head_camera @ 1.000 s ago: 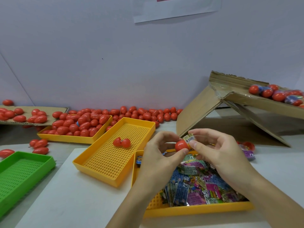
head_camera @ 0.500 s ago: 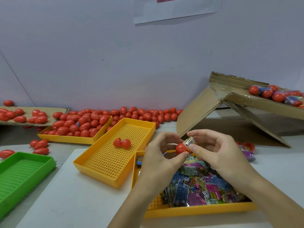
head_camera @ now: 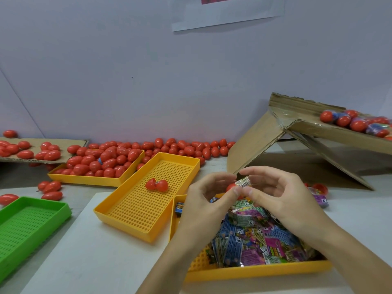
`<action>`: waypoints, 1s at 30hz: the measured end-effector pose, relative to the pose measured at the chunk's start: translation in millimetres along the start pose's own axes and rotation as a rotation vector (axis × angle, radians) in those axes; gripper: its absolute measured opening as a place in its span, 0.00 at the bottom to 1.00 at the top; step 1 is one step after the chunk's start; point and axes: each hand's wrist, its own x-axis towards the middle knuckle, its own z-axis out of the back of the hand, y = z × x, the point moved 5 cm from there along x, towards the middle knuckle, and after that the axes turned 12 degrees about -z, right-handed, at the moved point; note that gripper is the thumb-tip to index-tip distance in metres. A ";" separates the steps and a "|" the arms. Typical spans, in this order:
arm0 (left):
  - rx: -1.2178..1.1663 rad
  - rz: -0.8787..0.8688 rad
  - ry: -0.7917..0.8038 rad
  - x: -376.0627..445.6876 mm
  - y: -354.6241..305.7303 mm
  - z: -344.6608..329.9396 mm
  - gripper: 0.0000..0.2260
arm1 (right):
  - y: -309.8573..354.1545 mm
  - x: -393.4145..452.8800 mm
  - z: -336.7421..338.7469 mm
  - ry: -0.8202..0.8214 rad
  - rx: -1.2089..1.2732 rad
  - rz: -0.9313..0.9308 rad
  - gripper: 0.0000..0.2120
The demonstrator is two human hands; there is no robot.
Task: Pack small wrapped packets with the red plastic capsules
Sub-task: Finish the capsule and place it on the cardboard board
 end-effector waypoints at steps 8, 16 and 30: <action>-0.102 0.046 -0.026 -0.8 6.2 0.0 0.05 | 8.2 -3.8 -2.2 -0.056 -0.042 0.087 0.16; -0.130 0.062 -0.055 -1.0 8.9 -0.5 0.04 | 12.9 -9.4 -9.4 -0.208 -0.372 0.233 0.19; -0.116 0.194 0.020 -3.1 18.4 -7.0 0.11 | 13.2 -11.4 -12.5 -0.169 -0.485 0.306 0.20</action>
